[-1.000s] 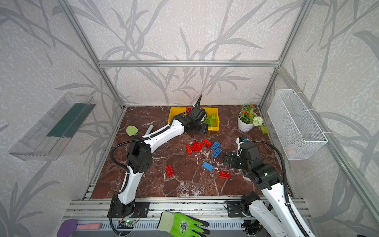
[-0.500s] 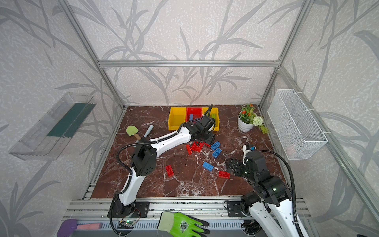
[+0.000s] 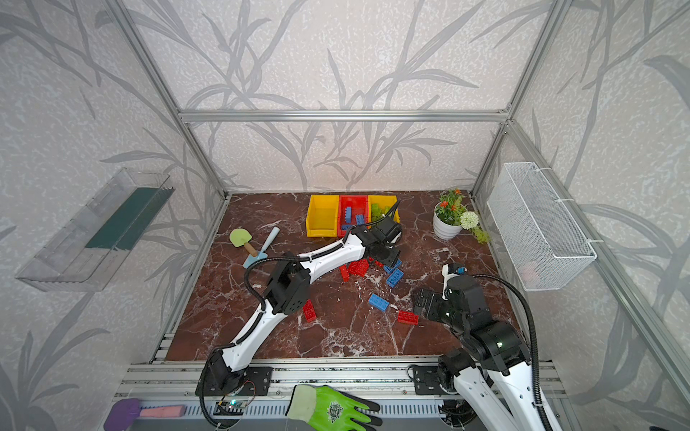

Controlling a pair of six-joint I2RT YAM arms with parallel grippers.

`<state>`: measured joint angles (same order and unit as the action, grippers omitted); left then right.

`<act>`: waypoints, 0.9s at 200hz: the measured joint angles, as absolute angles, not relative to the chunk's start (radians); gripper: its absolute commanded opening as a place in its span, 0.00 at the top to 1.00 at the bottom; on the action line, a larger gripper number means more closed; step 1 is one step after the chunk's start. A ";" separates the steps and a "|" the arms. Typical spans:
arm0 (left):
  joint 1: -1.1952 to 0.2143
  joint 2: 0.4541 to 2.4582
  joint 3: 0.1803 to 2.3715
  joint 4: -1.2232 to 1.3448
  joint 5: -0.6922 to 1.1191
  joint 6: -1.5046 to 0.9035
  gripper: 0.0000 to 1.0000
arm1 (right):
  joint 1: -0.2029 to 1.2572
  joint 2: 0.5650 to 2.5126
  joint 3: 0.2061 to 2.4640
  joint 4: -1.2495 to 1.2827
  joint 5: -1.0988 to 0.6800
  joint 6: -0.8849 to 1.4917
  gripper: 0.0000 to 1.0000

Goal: Sort the legos into containers by color
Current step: Pick up the lego from the center of the table.

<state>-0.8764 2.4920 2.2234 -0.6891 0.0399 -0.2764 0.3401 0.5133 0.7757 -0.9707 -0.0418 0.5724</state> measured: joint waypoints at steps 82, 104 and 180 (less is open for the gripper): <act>-0.895 2.510 2.265 -0.704 0.054 -0.265 0.39 | 0.340 0.517 0.776 -0.971 -0.041 0.572 0.01; -0.908 2.528 2.291 -0.708 0.055 -0.263 0.39 | 0.340 0.516 0.776 -0.971 -0.041 0.572 0.01; -0.921 2.600 2.342 -0.743 0.009 -0.265 0.45 | 0.340 0.513 0.776 -0.974 -0.041 0.572 0.01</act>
